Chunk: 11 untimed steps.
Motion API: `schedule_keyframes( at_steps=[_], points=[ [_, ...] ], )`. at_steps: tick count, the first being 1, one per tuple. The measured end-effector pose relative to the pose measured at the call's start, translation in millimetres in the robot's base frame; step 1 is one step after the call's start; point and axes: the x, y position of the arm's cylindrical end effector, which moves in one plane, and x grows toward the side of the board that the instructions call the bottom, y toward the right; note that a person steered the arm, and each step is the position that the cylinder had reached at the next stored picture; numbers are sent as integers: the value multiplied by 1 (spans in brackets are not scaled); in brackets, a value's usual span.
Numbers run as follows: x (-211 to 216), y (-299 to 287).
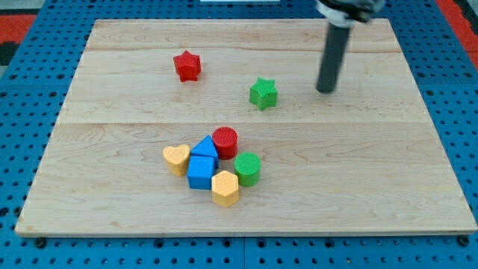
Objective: Push the green star parallel to the right of the red star
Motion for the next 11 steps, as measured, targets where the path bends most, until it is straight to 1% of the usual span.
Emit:
schedule_keyframes(
  at_steps=[1, 2, 3, 4, 5, 6, 7, 8, 9, 10, 11],
  points=[
    [22, -103],
    [-51, -181],
    [-26, -182],
    [34, -195],
    [11, -174],
    [-29, -135],
    [-35, -117],
    [-41, -113],
    [-44, -78],
    [-93, -65],
    [-128, -94]
  ],
)
